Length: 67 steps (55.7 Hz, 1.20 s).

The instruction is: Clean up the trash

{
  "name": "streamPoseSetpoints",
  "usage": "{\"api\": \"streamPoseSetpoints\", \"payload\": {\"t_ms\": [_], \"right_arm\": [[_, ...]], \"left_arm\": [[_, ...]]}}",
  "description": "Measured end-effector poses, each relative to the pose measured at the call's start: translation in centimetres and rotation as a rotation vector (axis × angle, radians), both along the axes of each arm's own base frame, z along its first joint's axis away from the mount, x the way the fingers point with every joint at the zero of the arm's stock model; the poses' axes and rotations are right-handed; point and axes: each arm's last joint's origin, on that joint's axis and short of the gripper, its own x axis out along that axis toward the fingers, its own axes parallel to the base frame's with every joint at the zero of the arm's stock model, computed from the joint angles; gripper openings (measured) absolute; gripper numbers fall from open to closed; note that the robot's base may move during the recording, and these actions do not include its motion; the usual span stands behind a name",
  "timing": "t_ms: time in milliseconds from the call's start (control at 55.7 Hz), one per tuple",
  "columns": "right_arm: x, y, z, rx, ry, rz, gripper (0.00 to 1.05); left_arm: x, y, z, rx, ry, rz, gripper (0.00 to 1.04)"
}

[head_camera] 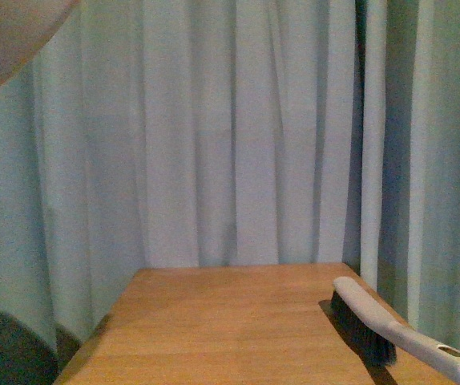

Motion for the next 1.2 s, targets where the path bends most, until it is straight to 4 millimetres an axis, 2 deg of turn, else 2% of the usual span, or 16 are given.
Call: {"api": "streamPoseSetpoints", "payload": {"t_ms": [108,215,341,467,610,682,843,951,1077,1202], "right_arm": [[0.5,0.2,-0.4,-0.056,0.132,-0.209,0.97],[1.2,0.6,0.0,-0.075,0.220,-0.216,0.97],[2.8,1.5,2.4,-0.070,0.250,-0.136,0.97],[5.4,2.2,5.5,-0.052,0.278,-0.064,0.97],[9.4,3.0,8.8,-0.021,0.351,-0.005,0.97],[11.6,3.3,9.8,-0.002,0.393,0.003,0.97],[15.7,4.4,9.7,0.032,0.523,0.025,0.97],[18.3,6.0,9.1,0.061,0.594,0.056,0.97],[20.0,8.2,8.8,0.092,0.619,0.095,0.97],[20.8,9.3,8.8,0.112,0.636,0.112,0.97]], "left_arm": [[0.0,0.0,0.0,-0.002,0.000,0.000,0.29],[0.0,0.0,0.0,-0.003,0.001,-0.002,0.29],[0.0,0.0,0.0,-0.003,0.000,-0.002,0.29],[0.0,0.0,0.0,-0.003,0.000,-0.002,0.29],[0.0,0.0,0.0,-0.003,0.000,-0.002,0.29],[0.0,0.0,0.0,-0.004,0.000,-0.002,0.29],[0.0,0.0,0.0,-0.003,0.000,-0.002,0.29],[0.0,0.0,0.0,-0.004,0.000,-0.002,0.29],[0.0,0.0,0.0,-0.004,0.000,-0.002,0.29],[0.0,0.0,0.0,-0.004,0.000,-0.002,0.29]]}}
